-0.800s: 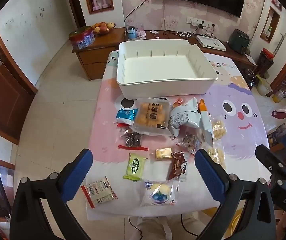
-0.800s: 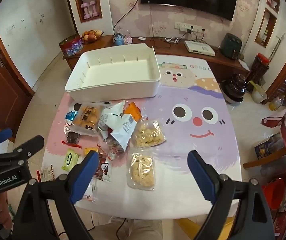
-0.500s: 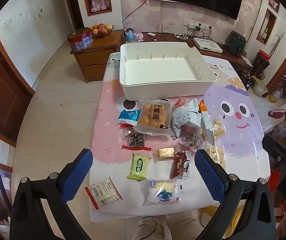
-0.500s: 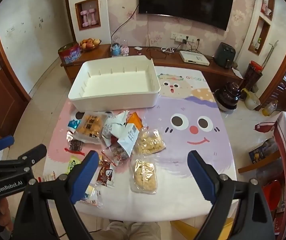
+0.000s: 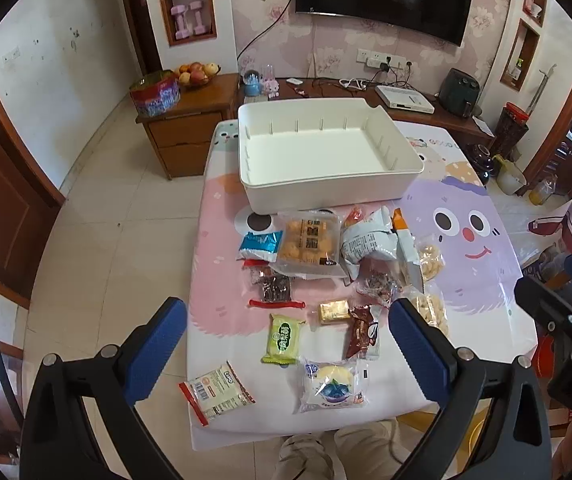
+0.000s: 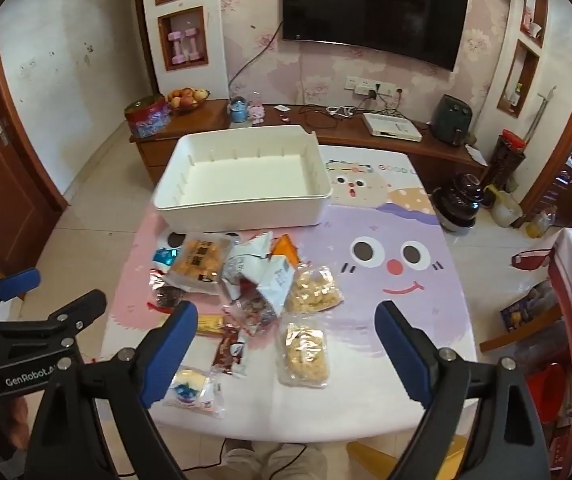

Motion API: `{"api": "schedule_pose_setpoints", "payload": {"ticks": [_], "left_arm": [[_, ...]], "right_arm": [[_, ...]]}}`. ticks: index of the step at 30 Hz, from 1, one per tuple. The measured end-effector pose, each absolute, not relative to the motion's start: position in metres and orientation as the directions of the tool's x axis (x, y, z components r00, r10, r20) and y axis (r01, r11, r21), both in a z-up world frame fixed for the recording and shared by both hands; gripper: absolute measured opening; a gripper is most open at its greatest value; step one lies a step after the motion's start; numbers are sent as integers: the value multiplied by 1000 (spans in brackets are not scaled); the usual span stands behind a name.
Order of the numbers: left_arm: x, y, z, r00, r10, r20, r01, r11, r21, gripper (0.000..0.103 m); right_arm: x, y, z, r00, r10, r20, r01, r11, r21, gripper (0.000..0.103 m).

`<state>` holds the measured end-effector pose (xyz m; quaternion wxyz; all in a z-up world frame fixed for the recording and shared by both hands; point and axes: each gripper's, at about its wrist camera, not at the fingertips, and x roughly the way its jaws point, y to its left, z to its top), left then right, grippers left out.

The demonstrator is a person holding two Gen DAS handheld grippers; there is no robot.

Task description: Organize snacks

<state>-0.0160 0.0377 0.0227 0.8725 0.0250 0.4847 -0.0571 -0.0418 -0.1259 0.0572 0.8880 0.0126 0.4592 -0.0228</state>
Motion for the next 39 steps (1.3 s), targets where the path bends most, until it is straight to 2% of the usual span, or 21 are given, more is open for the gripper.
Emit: {"api": "schedule_pose_setpoints", "payload": {"ticks": [13, 39], "left_arm": [[-28, 31, 29, 541, -94, -836, 163, 987, -5, 101], [-21, 33, 15, 485, -79, -871, 164, 987, 2, 101]], "right_arm": [[-50, -114, 54, 580, -25, -814, 50, 999, 6, 90], [-50, -109, 42, 559, -32, -828, 49, 999, -6, 90]]}}
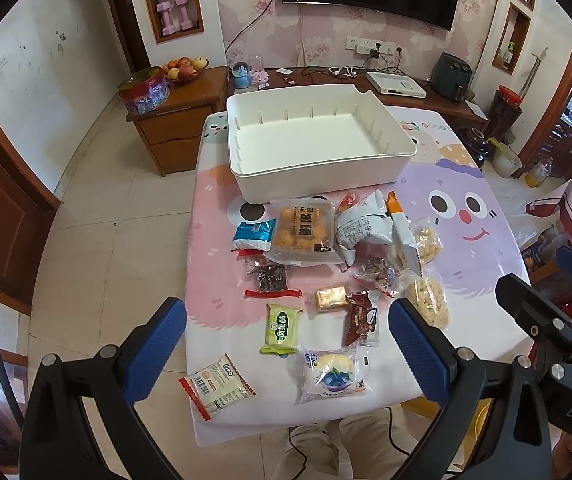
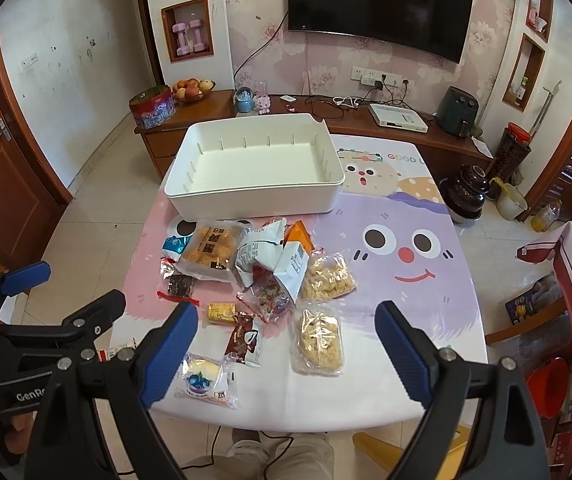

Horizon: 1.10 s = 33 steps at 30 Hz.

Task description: Organize snacks

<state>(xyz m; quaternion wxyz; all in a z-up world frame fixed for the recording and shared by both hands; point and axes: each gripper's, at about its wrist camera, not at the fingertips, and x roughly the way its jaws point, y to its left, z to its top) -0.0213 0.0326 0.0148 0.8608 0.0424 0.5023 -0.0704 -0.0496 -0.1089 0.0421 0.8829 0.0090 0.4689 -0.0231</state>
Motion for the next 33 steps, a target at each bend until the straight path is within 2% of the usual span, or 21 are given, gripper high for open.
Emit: {"api": "schedule_pose_setpoints", "payload": {"ticks": [33], "left_arm": [[-16, 37, 11, 487, -90, -869, 167, 986, -9, 101]], "right_arm": [[-44, -93, 31, 545, 7, -838, 3, 1000, 10, 88]]}}
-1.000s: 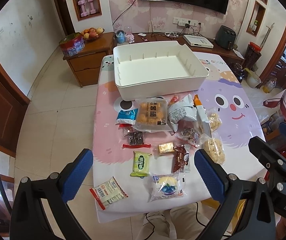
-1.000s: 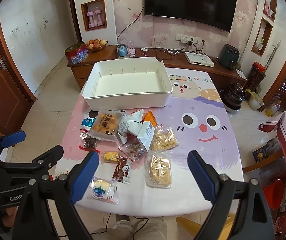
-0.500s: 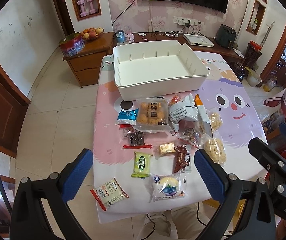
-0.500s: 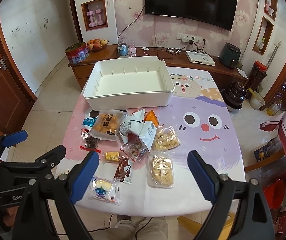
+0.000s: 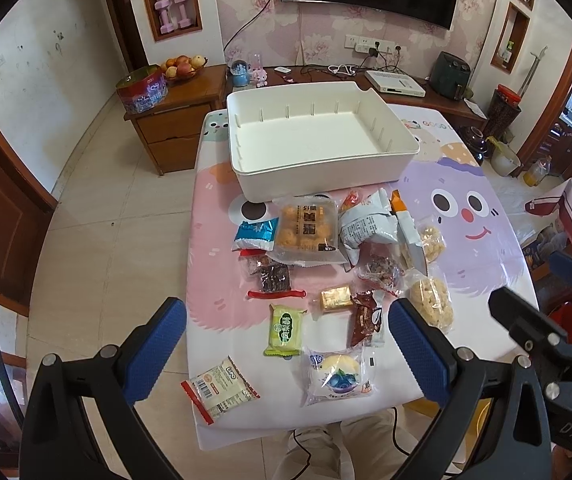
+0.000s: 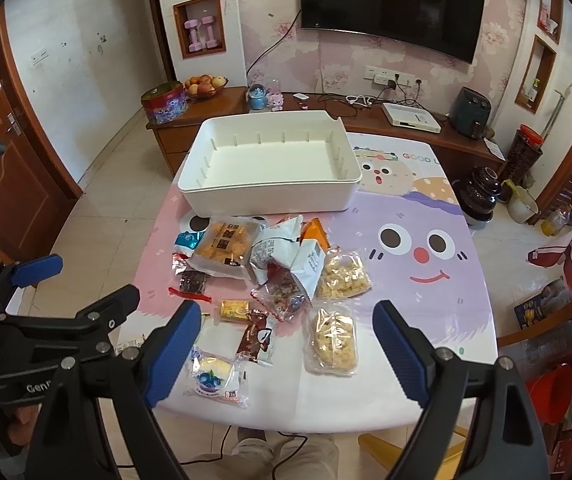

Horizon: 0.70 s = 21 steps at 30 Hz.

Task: Organize snacks
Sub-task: 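Grasp the LIPO biscuit pack with the left gripper while the right gripper grasps the blueberry bun bag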

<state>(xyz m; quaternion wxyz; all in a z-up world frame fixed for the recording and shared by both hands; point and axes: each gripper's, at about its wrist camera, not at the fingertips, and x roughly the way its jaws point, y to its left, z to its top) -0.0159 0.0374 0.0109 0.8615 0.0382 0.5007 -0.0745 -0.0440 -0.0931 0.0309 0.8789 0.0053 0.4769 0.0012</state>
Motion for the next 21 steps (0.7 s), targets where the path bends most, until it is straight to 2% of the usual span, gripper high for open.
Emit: {"api": "schedule_pose_setpoints", "payload": {"ticks": [7, 11, 16, 21], "left_arm": [[-12, 58, -1, 520, -55, -852, 192, 980, 53, 101], [-8, 80, -13, 499, -65, -864, 200, 979, 43, 101], [-10, 107, -42, 435, -103, -895, 251, 968, 11, 101], [-24, 124, -83, 382, -67, -922, 324, 944, 65, 101]], "right_arm": [[-42, -89, 23, 527, 48, -848, -50, 998, 25, 85], [-40, -82, 13, 517, 48, -854, -90, 996, 1, 85], [-40, -69, -11, 463, 90, -882, -171, 985, 10, 85], [-41, -48, -39, 400, 136, -907, -275, 961, 23, 85]]}}
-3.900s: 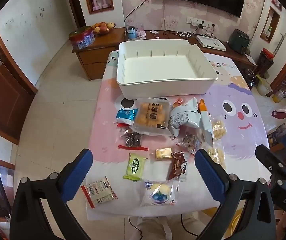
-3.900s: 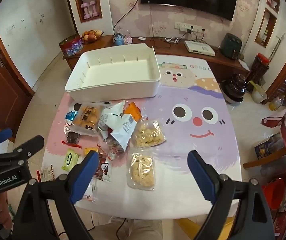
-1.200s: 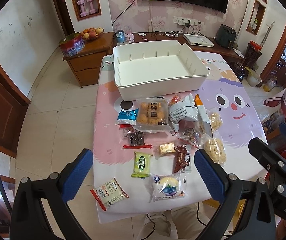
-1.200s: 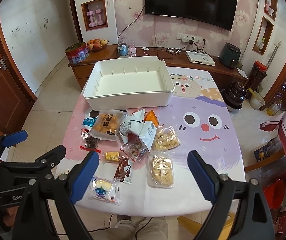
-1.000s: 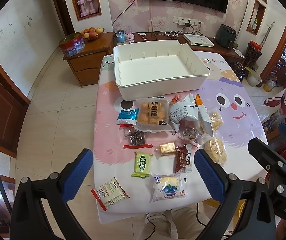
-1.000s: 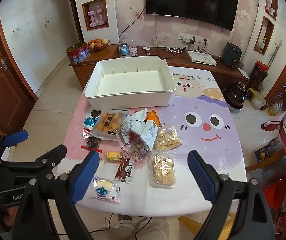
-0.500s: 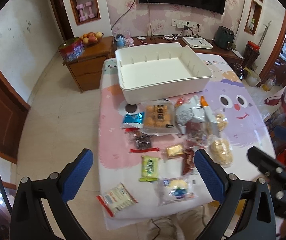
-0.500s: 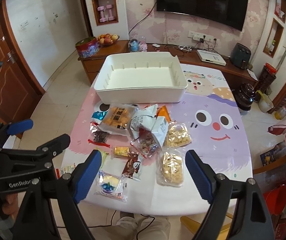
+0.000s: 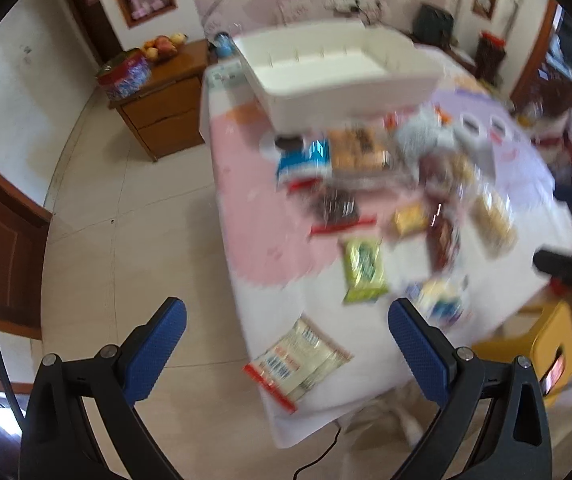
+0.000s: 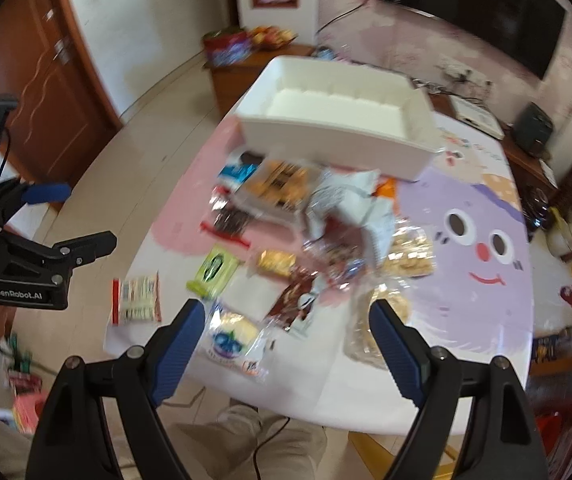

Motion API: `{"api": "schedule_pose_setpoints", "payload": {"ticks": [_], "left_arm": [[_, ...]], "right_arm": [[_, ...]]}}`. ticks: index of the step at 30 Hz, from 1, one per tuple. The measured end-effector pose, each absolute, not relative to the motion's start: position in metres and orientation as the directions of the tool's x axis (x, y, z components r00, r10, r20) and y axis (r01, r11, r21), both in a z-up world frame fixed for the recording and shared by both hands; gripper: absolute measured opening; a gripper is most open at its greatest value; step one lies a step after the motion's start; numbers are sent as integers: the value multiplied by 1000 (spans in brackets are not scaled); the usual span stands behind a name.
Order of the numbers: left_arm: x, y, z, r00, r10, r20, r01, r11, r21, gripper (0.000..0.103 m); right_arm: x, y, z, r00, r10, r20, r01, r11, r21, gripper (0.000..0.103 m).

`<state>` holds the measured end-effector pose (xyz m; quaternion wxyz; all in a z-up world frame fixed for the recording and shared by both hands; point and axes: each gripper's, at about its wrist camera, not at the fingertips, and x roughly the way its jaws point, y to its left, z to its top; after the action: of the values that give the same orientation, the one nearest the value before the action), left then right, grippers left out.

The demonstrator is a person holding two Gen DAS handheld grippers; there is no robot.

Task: Organize snacks
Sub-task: 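Grasp the LIPO biscuit pack with the left gripper while the right gripper grasps the blueberry bun bag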

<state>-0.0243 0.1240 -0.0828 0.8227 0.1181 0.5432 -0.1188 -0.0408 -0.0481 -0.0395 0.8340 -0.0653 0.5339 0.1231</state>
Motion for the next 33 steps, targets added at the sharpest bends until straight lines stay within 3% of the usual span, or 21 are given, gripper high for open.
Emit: {"api": "schedule_pose_setpoints", "payload": {"ticks": [7, 18, 29, 32, 33], "left_arm": [[-39, 138, -147, 248, -48, -968, 408, 911, 59, 101], [-36, 137, -206, 129, -8, -992, 473, 879, 54, 101], [-21, 134, -227, 61, -49, -997, 451, 892, -16, 83], [-13, 136, -234, 51, -60, -997, 422, 906, -33, 80], [-15, 138, -234, 52, -60, -997, 414, 910, -33, 79]], "right_arm": [[-45, -21, -79, 305, 186, -934, -409, 911, 48, 85], [-49, 8, -131, 217, 188, -958, -580, 814, 29, 85], [-59, 32, -169, 231, 112, -966, -746, 658, -102, 85], [-57, 35, -176, 224, 116, -968, -752, 652, -96, 76], [-56, 36, -179, 211, 115, -971, -751, 655, -85, 69]]}}
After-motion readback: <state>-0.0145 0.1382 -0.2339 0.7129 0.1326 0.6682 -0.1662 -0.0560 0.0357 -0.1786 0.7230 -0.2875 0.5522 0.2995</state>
